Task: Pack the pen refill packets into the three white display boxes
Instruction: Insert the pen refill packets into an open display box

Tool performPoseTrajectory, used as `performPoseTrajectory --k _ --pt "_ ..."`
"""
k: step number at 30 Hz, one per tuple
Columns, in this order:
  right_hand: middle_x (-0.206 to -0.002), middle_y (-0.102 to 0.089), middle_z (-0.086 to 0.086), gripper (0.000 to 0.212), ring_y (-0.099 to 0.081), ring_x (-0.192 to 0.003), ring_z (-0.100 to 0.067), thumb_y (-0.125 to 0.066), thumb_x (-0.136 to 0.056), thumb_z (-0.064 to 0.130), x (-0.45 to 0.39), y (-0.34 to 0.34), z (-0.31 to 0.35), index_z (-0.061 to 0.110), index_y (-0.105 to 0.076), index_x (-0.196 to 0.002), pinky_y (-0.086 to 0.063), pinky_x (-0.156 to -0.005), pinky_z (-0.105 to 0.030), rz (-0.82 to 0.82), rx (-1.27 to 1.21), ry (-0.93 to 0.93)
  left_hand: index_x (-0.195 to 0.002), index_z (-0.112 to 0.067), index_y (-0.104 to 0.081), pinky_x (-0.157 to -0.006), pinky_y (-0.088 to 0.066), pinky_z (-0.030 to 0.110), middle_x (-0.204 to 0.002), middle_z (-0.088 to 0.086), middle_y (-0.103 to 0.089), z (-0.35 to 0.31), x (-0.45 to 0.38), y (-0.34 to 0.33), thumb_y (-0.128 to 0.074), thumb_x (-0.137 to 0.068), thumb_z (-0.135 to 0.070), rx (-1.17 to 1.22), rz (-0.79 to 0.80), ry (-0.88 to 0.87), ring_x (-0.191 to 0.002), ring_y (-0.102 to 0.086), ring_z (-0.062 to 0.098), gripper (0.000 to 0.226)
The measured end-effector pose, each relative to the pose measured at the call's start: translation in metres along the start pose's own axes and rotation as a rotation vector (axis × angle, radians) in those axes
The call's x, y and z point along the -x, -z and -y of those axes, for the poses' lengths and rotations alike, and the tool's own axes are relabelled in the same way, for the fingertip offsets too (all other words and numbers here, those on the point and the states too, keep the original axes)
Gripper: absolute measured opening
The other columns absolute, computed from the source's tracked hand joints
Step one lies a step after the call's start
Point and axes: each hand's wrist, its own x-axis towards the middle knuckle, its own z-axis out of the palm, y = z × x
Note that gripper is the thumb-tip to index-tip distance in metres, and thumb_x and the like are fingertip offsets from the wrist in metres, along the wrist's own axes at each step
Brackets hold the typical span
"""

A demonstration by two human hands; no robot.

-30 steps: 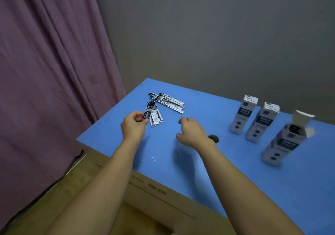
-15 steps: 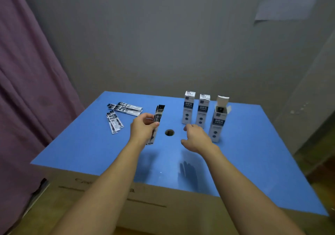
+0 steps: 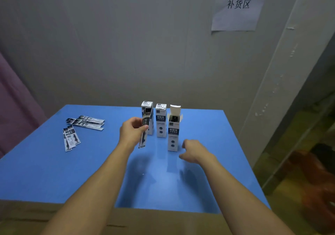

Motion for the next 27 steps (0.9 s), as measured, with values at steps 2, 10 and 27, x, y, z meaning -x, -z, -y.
performPoseTrajectory --k 2,10,27 --pt "-0.127 -0.056 -0.009 0.048 -0.054 -0.116 -0.028 -0.066 -0.086 0.031 -0.011 0.006 -0.014 0.01 -0.051 -0.127 -0.052 -0.093 -0.043 -0.034 -0.041 -0.011 -0.096 -0.017 -0.071 -0.061 -0.044 0.026 -0.094 -0.003 -0.074 -0.006 -0.001 -0.01 -0.078 -0.086 -0.012 -0.026 -0.012 0.002 -0.085 -0.067 0.017 0.013" --pt "-0.146 -0.046 -0.006 0.102 -0.045 -0.135 -0.025 -0.089 -0.069 0.045 -0.053 0.02 -0.026 0.012 -0.032 -0.148 -0.042 -0.106 -0.039 -0.199 -0.427 0.024 -0.089 -0.022 -0.071 -0.086 -0.06 0.042 -0.091 -0.002 -0.074 -0.023 -0.011 -0.022 -0.078 -0.087 -0.01 -0.074 -0.053 -0.05 -0.085 -0.073 0.017 0.014" --pt "-0.102 -0.07 0.007 0.046 -0.066 -0.101 -0.016 -0.091 -0.066 0.016 -0.082 0.008 -0.007 0.023 -0.065 -0.104 -0.054 -0.086 -0.033 -0.225 -0.753 0.215 -0.078 -0.014 -0.069 -0.083 -0.061 0.037 -0.079 0.002 -0.075 -0.096 -0.014 0.002 -0.077 -0.08 0.007 0.186 0.129 -0.271 -0.08 -0.071 0.017 0.022"
